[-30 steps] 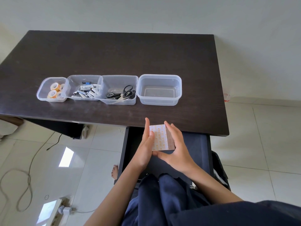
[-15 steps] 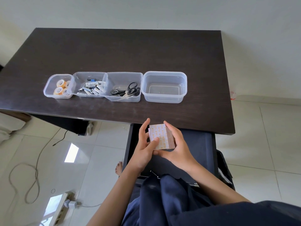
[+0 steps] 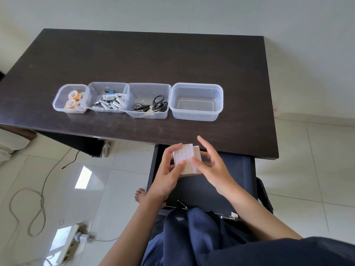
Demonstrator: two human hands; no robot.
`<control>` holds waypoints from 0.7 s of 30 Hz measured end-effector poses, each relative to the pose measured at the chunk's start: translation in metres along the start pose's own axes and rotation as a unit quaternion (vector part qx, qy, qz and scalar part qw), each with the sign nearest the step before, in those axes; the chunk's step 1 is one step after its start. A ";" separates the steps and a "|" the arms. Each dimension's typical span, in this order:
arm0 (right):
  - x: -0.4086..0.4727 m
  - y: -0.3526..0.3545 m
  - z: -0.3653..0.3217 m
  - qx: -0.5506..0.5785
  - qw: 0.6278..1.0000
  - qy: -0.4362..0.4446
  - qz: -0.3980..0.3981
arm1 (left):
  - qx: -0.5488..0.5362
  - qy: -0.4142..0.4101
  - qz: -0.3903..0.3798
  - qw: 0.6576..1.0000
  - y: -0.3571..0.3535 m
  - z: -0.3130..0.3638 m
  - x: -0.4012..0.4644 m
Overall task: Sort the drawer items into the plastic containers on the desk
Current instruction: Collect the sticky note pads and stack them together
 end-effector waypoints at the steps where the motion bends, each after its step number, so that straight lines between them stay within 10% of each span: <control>1: 0.003 0.002 -0.003 0.005 1.000 -0.005 0.001 | 0.000 -0.001 -0.001 1.000 -0.001 0.003 0.002; 21: 0.128 0.000 -0.099 0.077 0.988 0.006 0.137 | 0.111 -0.098 -0.113 0.982 0.037 0.094 0.149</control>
Point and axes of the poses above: each hand's wrist, its own x-axis towards the middle knuckle, its own y-axis out of the back of the hand, z = x × y, the point moved 2 cm from there along x, towards the middle knuckle, and after that the axes turned 5 degrees about x, right-handed, at the moved point
